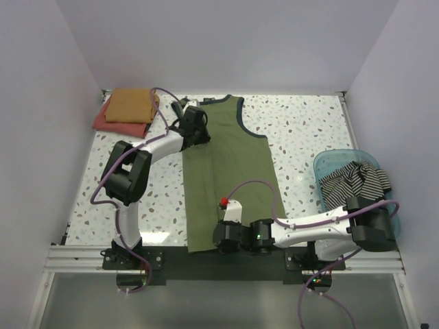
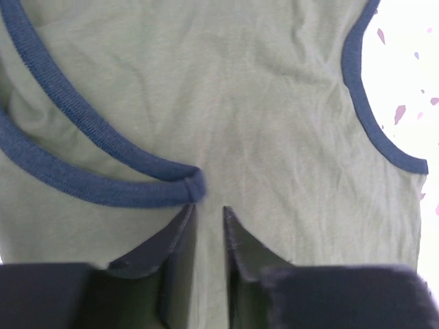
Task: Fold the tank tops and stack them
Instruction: Fold the tank top
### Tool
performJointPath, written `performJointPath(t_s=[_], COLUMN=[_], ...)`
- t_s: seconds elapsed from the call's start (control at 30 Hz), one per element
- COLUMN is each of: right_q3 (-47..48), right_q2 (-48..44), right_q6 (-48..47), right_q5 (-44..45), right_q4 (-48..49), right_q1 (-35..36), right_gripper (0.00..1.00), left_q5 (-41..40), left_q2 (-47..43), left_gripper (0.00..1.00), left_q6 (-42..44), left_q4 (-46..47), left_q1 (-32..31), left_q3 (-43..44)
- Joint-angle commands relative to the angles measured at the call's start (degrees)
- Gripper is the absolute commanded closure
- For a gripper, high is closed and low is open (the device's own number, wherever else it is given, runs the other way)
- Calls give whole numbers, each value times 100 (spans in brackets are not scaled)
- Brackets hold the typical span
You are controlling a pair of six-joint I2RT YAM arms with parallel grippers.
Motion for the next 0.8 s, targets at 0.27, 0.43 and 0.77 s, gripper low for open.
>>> performJointPath(t_s=[0.27, 0.43, 0.77], right_q3=[187, 247, 2304], right_q2=[-435, -1024, 1136], right_q6=[523, 403, -1154], right_q5=[932, 1476, 1602], right_q4=[-1061, -1606, -1888], right_q1=[366, 366, 199], right_gripper=[50, 54, 55], left_q5=[691, -27, -408], left_q2=[-189, -715, -691], left_gripper=[46, 51, 85], left_q6=[340, 43, -249], left_q4=[933, -11, -253], left_q1=[-46, -11, 429], left_q3=[52, -1, -731])
